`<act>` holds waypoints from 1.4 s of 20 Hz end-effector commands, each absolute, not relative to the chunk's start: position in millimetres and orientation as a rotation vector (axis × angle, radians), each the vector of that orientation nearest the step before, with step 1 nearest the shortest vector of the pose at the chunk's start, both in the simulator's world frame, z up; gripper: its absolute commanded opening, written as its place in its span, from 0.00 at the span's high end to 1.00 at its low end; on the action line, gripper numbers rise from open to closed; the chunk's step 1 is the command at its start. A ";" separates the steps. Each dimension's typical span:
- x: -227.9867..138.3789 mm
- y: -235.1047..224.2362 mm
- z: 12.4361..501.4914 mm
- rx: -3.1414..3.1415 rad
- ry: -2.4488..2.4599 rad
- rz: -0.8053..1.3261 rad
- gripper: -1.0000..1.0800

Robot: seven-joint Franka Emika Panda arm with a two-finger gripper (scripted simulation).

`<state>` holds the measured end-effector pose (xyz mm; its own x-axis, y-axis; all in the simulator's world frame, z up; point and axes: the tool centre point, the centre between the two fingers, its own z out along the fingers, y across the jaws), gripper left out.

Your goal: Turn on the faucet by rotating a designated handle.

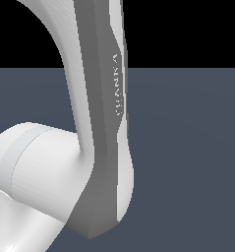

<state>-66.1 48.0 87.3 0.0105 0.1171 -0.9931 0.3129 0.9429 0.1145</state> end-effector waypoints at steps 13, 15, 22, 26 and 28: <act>-52.5 33.5 70.7 0.172 1.564 -0.166 1.00; -52.1 33.1 70.3 0.168 1.564 -0.166 1.00; -51.5 35.3 77.1 0.168 1.564 -0.166 1.00; -50.4 39.9 90.6 0.168 1.564 -0.166 1.00; -49.8 42.1 97.3 0.168 1.564 -0.166 1.00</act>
